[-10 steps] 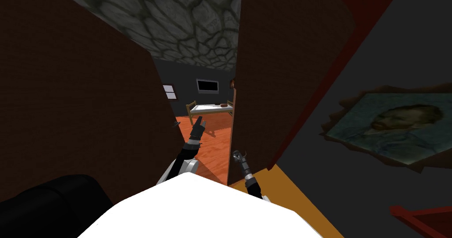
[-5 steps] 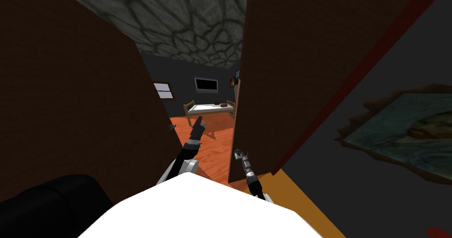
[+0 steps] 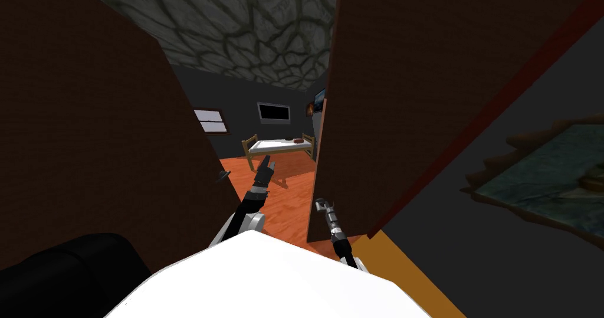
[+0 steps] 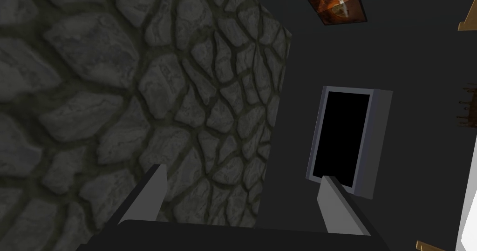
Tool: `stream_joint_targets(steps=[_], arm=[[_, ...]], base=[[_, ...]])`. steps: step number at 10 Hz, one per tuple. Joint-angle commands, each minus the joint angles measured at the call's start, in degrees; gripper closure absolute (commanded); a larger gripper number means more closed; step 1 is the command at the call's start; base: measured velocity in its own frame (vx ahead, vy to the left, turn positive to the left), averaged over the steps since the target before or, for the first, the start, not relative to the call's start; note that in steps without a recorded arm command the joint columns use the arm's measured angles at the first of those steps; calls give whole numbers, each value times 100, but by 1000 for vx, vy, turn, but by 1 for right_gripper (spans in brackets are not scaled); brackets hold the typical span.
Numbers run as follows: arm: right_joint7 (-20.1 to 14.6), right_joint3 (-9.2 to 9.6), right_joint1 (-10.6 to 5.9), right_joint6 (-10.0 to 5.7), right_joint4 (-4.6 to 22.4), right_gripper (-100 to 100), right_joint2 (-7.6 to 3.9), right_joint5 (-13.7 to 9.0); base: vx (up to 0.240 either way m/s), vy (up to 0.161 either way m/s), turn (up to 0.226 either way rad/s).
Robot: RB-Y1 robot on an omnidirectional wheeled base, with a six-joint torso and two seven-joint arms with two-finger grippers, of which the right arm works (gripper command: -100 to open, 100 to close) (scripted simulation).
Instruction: Push the door open
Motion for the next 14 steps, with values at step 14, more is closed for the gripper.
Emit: stream_joint_targets(steps=[14], arm=[[432,-1038,-331,-76,456,100,186,-391]], base=[[134,113,-54]])
